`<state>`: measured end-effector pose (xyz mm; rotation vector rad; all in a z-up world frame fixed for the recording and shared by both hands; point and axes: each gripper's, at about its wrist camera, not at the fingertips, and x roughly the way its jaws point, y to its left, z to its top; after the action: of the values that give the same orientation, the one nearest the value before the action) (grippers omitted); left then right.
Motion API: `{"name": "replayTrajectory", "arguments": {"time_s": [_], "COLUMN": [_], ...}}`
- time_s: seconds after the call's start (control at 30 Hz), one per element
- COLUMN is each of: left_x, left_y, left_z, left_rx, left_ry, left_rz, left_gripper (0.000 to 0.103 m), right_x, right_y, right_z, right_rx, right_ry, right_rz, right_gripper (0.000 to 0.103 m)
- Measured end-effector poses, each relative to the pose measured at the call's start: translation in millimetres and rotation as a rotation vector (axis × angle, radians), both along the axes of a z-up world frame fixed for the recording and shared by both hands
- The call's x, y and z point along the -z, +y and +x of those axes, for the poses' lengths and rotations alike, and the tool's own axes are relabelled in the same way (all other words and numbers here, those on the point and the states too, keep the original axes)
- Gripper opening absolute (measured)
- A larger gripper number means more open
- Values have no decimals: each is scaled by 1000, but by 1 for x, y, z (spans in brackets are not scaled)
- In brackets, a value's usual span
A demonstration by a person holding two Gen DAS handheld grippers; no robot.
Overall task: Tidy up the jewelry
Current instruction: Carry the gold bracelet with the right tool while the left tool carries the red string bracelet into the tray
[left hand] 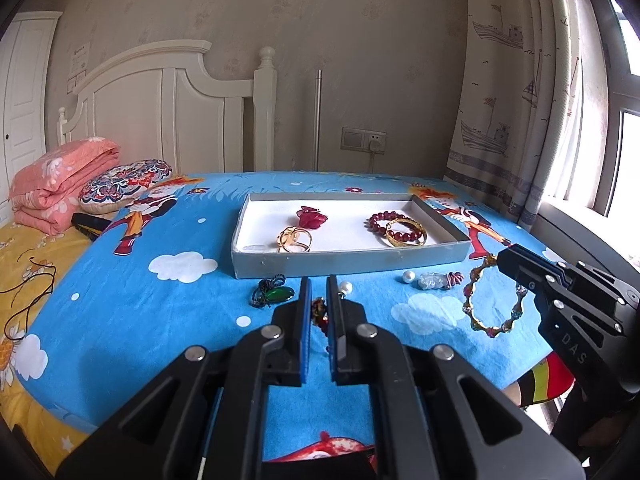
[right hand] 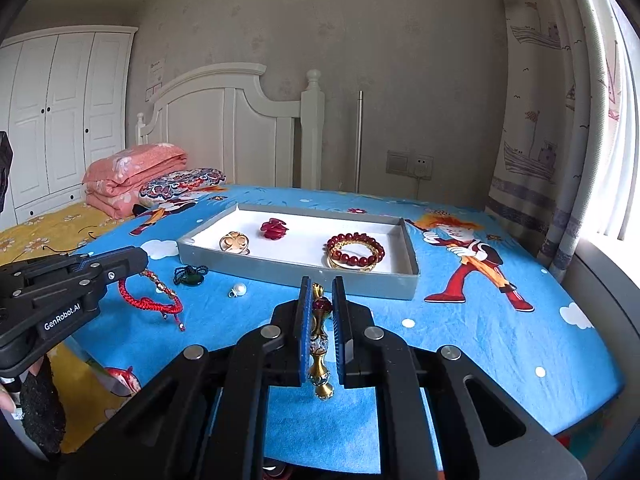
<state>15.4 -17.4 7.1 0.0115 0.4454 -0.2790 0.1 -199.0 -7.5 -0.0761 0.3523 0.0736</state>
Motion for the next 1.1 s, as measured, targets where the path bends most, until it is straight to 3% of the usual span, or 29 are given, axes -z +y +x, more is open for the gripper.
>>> {"name": "replayTrajectory", "arguments": {"time_s": [0.6,1.1], "left_x": [-1,-47], "left_y": [-6,-41], "left_z": [8,88], "left_rx": [-46,9], "left_ry": [-11,-49], "left_rz": [15,36], "left_gripper": [7,7], "right_x": [-13,-48], "right_y": [6,2], "right_z": [13,94], "right_rx": [4,6], "right_ry": [-20,-29], "right_rz": [5,3], "right_gripper": [10,10]}}
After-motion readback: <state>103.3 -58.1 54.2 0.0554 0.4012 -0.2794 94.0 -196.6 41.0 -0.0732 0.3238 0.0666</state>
